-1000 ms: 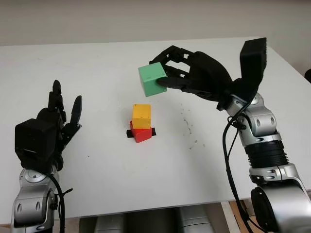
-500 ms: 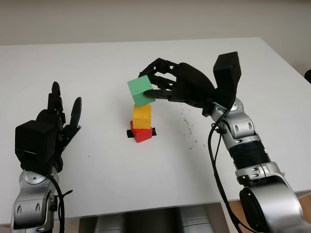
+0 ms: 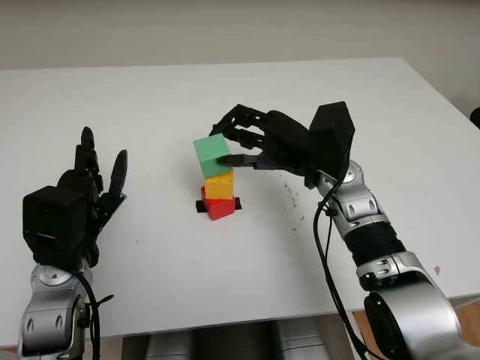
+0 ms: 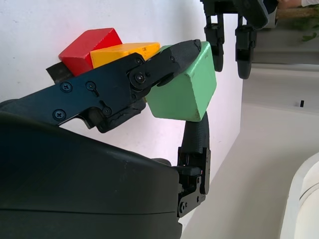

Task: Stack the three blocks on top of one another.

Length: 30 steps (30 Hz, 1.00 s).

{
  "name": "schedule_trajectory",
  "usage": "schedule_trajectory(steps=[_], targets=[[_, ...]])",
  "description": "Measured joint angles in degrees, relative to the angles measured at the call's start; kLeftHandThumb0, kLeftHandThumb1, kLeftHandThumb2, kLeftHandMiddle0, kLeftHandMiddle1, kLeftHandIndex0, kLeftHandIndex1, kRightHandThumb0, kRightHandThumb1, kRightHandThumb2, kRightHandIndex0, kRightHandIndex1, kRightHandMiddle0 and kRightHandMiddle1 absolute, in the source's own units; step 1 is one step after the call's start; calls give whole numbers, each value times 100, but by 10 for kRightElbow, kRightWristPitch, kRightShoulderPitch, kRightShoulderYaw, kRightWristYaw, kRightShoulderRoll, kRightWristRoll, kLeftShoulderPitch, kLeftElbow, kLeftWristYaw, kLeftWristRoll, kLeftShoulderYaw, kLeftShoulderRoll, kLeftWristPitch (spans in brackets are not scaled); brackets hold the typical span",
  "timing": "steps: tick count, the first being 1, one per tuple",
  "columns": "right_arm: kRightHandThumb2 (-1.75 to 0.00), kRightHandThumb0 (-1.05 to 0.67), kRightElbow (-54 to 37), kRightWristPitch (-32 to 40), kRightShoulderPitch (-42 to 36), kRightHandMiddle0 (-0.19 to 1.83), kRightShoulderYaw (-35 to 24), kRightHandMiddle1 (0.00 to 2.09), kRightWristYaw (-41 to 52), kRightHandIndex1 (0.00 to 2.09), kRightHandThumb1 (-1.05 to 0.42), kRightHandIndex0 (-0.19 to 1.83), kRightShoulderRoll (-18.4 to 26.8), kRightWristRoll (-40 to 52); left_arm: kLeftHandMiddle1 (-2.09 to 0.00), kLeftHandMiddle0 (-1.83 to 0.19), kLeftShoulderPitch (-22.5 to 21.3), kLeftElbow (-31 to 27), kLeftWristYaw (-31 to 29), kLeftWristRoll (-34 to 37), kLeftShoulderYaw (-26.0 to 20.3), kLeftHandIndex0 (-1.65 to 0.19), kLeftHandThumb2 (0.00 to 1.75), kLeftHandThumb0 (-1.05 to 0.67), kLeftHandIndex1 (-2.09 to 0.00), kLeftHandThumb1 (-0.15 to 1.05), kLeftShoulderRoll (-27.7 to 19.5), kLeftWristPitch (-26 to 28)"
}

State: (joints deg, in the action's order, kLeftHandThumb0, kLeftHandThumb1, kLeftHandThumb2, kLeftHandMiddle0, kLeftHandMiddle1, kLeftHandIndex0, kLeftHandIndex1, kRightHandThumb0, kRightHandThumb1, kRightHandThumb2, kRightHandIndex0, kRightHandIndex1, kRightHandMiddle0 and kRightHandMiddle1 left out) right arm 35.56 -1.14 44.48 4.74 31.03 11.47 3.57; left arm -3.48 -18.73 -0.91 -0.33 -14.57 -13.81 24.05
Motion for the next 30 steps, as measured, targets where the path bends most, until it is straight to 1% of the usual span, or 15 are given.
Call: schedule_trajectory(steps=[13, 21, 30], targets=[[-6, -49, 1, 11, 0, 40, -3, 156, -1, 7, -95, 27, 0, -5, 0, 19, 0, 0, 0, -2, 0, 17, 51, -79, -5, 105, 0, 0], [-6, -47, 0, 14, 0, 37, -9, 159, -4, 6, -96, 25, 5, -10, 0, 19, 0, 0, -1, 0, 0, 18, 51, -79, -5, 105, 0, 0], [-5, -50, -11, 44, 0, 34, -13, 161, 4, 4, -96, 22, 6, -9, 0, 19, 0, 0, -1, 1, 0, 17, 51, -79, -5, 105, 0, 0]])
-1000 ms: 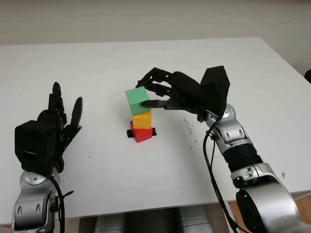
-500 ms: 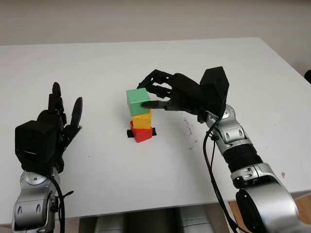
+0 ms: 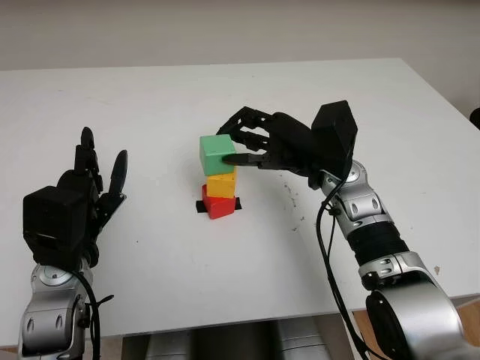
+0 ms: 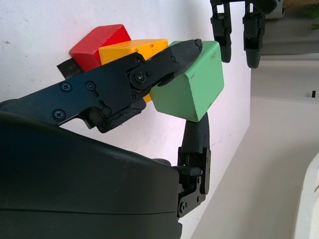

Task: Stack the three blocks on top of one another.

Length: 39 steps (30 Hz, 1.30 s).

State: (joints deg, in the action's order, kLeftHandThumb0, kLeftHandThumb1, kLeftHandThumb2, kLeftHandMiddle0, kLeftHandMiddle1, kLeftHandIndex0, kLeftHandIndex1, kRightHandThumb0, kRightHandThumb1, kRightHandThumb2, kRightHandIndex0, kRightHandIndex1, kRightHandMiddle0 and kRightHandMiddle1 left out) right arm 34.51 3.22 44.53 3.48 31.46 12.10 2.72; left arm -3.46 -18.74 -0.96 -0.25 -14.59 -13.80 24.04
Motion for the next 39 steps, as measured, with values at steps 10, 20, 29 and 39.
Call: schedule_trajectory(steps=[10, 20, 29, 39], targets=[[-5, -67, -9, 52, 0, 8, -4, 80, 42, 2, -91, -5, 8, 18, 0, 19, 0, 0, 0, -2, 0, 18, 50, -79, -5, 105, -1, 0], [-5, -78, -39, 27, -6, -19, 1, 3, 101, 0, -89, -19, 16, 35, 0, 19, 0, 0, 0, -1, 0, 18, 50, -79, -5, 105, 0, 1], [-13, -100, -53, -58, -23, -19, 0, 0, 100, 0, -99, -19, 26, 24, 0, 19, 0, 0, 0, -3, 0, 17, 51, -79, -6, 105, -1, 1], [-77, -89, -141, -51, -91, -19, -67, 0, -59, 0, -105, -19, -10, 68, 0, 19, -5, 18, -1, 2, -5, 17, 53, -79, -5, 105, -8, -16]])
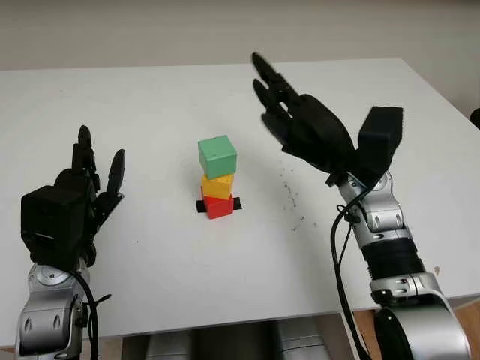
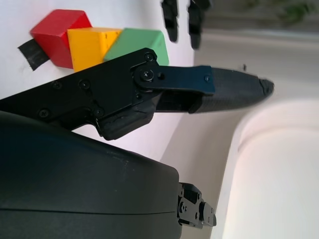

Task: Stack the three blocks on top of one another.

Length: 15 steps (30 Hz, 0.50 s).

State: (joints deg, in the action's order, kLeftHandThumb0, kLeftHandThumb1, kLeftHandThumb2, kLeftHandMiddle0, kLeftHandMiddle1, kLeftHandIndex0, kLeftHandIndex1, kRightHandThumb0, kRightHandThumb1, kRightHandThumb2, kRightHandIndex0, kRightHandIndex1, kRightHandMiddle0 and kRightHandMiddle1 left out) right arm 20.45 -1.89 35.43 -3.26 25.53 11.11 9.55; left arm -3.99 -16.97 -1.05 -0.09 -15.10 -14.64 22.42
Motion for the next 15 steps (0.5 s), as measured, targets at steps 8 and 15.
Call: schedule_trajectory(steps=[8, 15], targets=[[-79, -83, 15, 43, -20, -19, -16, 0, -41, 0, -105, -19, -4, 10, -1, 19, -26, 33, 1, 10, -1, 17, 55, -80, -5, 105, 1, -38], [-76, -76, 50, 60, -20, -19, -22, 0, -51, 0, -105, -19, -3, 12, 0, 19, -38, 63, -9, 45, 2, 19, 59, -74, 0, 105, 16, -85]])
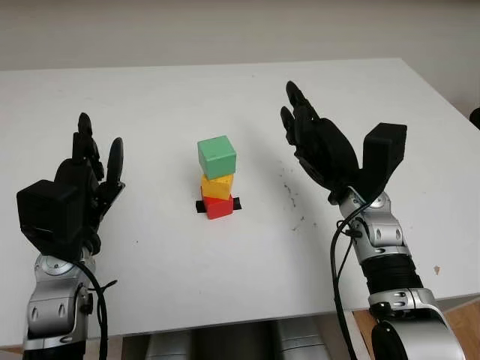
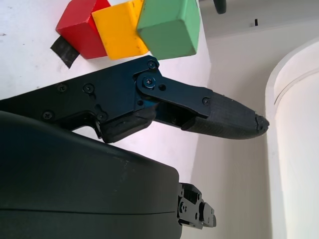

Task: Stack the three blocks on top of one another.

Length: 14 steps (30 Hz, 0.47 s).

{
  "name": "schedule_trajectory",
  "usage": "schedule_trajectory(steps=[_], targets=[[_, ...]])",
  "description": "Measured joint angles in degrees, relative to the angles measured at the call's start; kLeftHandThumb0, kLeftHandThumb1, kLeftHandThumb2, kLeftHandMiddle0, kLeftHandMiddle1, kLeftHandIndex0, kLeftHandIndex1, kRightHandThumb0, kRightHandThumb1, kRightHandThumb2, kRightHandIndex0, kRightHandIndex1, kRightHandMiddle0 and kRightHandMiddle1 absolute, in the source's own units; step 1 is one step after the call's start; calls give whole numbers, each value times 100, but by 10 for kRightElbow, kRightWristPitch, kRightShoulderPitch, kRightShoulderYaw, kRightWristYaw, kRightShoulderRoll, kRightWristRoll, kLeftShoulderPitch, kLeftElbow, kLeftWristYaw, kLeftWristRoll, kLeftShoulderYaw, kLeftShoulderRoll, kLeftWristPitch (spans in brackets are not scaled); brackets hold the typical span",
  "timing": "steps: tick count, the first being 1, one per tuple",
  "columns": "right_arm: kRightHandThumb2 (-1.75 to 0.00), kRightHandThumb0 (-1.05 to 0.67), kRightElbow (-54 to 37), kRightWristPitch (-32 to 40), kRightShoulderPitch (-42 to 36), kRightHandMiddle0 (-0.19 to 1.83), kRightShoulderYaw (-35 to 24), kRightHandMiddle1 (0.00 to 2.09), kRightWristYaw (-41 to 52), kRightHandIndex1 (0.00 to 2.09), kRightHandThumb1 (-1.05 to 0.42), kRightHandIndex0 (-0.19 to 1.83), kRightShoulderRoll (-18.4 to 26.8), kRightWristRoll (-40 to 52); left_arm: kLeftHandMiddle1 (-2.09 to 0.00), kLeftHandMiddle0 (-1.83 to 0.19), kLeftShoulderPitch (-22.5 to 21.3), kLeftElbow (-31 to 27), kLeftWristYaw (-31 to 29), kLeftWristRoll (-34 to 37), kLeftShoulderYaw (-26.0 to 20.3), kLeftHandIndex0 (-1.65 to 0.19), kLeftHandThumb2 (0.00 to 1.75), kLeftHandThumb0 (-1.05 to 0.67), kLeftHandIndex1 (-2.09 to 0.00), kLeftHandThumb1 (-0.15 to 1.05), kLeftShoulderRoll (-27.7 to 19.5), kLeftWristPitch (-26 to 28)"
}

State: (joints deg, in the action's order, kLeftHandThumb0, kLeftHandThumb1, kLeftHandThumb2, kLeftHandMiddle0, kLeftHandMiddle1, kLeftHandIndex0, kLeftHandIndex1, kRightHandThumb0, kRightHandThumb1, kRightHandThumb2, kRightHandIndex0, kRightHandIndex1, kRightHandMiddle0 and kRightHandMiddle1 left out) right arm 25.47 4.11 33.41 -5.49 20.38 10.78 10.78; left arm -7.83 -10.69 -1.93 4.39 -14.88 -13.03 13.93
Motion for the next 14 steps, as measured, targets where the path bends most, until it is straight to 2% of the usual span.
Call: schedule_trajectory(steps=[5, 14], targets=[[-74, -73, -9, 30, -14, -19, -1, 0, -33, 0, -105, -19, -6, 2, 0, 19, -7, 16, -7, 4, 9, 19, 60, -74, 0, 105, 3, -30], [-76, -70, -30, 31, -42, -19, 9, 0, -82, 0, -105, -19, -31, -16, -1, 19, -9, 38, -21, 3, 23, 18, 60, -74, -2, 105, 3, -58]])
